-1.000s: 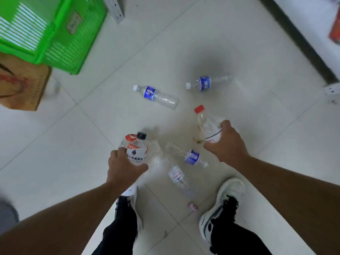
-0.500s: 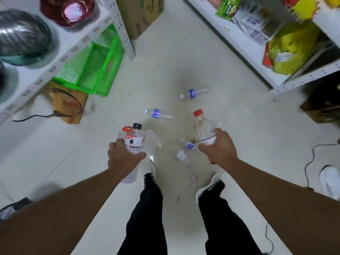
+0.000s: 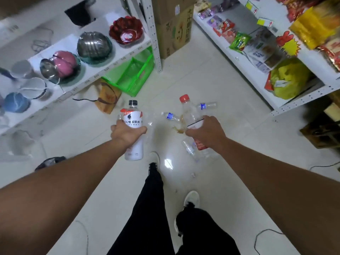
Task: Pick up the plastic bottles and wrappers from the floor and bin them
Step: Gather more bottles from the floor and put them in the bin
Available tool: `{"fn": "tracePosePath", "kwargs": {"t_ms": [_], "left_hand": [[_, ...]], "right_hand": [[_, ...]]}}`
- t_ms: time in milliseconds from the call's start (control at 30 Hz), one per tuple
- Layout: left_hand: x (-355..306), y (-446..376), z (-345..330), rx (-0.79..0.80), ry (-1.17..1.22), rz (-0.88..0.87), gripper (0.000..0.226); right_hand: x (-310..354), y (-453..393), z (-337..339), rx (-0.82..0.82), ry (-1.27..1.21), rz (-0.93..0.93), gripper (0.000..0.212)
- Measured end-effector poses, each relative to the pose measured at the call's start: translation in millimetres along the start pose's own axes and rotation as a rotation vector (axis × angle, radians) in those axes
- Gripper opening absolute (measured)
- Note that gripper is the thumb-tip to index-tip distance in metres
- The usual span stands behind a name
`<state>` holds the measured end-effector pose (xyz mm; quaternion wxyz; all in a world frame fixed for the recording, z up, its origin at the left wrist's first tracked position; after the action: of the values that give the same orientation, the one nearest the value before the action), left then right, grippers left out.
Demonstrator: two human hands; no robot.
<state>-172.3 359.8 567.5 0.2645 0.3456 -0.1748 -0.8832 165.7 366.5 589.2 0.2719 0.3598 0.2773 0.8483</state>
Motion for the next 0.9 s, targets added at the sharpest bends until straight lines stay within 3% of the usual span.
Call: {"fn": "tracePosePath", "kwargs": {"t_ms": [167, 467, 633, 900], "left_hand": [[12, 79, 52, -0.058, 0.116, 0.031, 0.094], [103, 166, 152, -0.136, 0.258, 0.107, 0.093], [195, 215, 209, -0.198, 0.388, 0.156, 0.083], [389, 294, 294, -0.323, 0.5, 0.375, 0.081]], "right_hand": [[21, 80, 14, 0.026, 0.006, 0.142, 0.048], [78, 197, -25, 0.073, 0.098, 0.334, 0.028], [121, 261, -101, 0.102, 0.13, 0.395, 0.027], [180, 375, -288, 0.254, 0.265, 0.496, 0.027]]}}
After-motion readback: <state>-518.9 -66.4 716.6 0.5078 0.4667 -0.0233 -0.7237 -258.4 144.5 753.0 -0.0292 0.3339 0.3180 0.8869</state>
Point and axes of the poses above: each hand's wrist, its own y-axis away from the middle knuckle, its own z-axis out of the back of the hand, x = y × z, the point moved 7 cm from there along -y, towards the middle knuckle, and after that the axes turned 12 degrees about -z, right-handed, at the moved point
